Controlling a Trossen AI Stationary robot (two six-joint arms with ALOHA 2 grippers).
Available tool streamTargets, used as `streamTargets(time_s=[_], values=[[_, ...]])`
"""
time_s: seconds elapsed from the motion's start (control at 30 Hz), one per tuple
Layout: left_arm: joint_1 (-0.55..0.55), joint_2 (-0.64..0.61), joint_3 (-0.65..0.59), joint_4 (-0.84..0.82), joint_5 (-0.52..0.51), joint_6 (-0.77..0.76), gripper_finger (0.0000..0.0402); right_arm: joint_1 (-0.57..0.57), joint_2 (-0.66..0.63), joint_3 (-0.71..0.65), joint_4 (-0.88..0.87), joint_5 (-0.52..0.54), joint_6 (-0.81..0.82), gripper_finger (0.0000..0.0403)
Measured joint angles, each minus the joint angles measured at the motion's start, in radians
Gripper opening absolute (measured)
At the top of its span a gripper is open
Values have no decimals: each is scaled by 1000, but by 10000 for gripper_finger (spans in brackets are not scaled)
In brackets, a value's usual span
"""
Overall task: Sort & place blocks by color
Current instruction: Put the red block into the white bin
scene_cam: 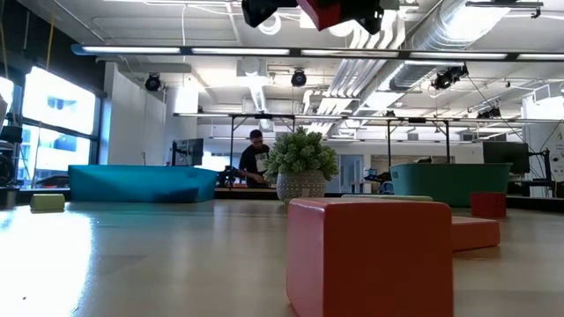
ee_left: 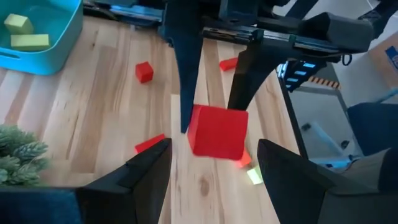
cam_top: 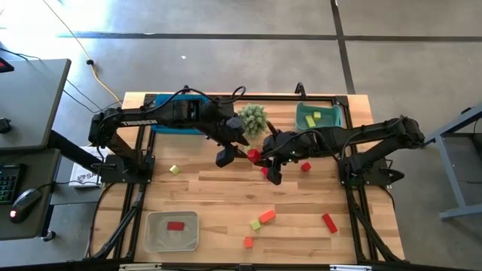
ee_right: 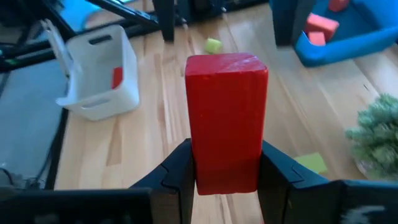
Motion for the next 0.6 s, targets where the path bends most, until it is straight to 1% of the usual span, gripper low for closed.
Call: streamTargets(time_s=[0.3,0.47,0.53,0.6], values=[[0,0,0,4,-4,-18,227,-39,0,0,81,-28,-20,101],[0,0,0,53,-7,-7,227,-51,0,0,94,-40,-20,101],[0,0,0,67,-7,0,220,-53,0,0,94,-43,-20,101],[1,0,0,67,-7,22,203,-57,0,0,93,-44,-15,101]])
